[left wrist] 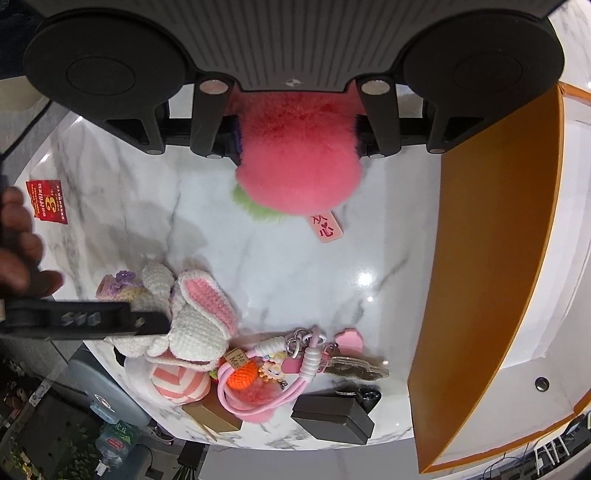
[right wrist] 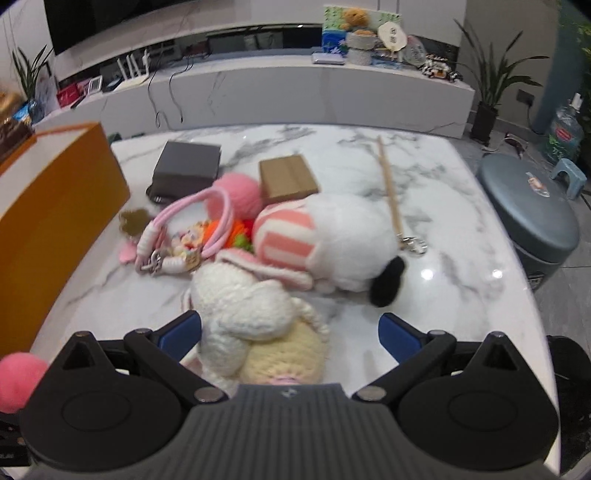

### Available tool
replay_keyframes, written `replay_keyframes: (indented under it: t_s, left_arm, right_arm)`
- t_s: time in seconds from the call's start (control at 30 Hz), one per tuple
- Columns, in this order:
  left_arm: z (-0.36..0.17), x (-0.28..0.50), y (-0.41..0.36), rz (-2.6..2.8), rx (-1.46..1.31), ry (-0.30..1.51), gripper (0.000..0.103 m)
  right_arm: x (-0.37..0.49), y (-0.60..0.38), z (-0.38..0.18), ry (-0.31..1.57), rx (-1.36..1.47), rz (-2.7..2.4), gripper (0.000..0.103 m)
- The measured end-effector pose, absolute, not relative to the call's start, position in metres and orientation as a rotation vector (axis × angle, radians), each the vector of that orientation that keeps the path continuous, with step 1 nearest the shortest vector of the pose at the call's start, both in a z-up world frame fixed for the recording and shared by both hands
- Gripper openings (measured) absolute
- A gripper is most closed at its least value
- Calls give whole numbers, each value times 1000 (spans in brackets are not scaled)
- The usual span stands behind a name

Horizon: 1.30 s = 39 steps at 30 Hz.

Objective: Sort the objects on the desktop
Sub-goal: 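Grasp the white crocheted bunny with the right gripper while the left holds the pompom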

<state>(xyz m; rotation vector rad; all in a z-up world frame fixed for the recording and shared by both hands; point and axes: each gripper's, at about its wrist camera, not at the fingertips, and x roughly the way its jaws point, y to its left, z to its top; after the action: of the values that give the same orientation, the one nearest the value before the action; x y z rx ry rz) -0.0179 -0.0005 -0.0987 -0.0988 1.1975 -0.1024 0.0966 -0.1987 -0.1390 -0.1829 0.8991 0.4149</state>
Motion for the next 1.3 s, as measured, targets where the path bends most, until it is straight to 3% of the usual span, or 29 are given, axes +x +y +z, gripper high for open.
replay_keyframes:
  t_s: [0.13, 0.17, 0.2, 0.47, 0.53, 0.6, 0.77, 0.83, 0.9, 0.93, 1.23, 1.3]
  left_arm:
    - [-101, -18, 2, -105, -119, 1209, 55]
    - [-100, -18, 2, -107, -123, 1208, 55]
    - [-99, -18, 3, -110, -126, 1206, 55]
    - [-83, -22, 10, -111, -179, 1170, 55]
    - [-80, -23, 11, -109, -201, 1163, 52]
    - [-78, -22, 13, -112, -224, 1160, 39]
    - [-72, -22, 9, -113, -200, 1165, 40]
    - [-77, -22, 0, -119, -119, 1201, 43]
    - [-81, -24, -2, -108, -108, 1211, 70]
    - [-84, -23, -3, -110, -117, 1220, 73]
    - [-109, -25, -21, -120, -44, 1284, 74]
    - [-112, -26, -22, -121, -37, 1288, 69]
  right_arm:
    - [100, -189, -156, 932, -230, 410, 99]
    - [100, -188, -160, 943, -232, 422, 94]
    - [101, -188, -162, 955, -229, 435, 79]
    - [96, -181, -152, 963, -212, 481, 75]
    - [94, -181, -146, 951, -201, 489, 74]
    - [92, -181, -139, 939, -181, 497, 74]
    - [89, -185, -124, 914, -145, 508, 74]
    - [89, -187, -122, 911, -140, 509, 74]
    - [89, -188, -123, 914, -139, 507, 74]
    - [90, -188, -123, 914, -140, 505, 75]
    - [91, -192, -122, 908, -133, 502, 75]
    - [91, -193, -121, 907, -132, 500, 75]
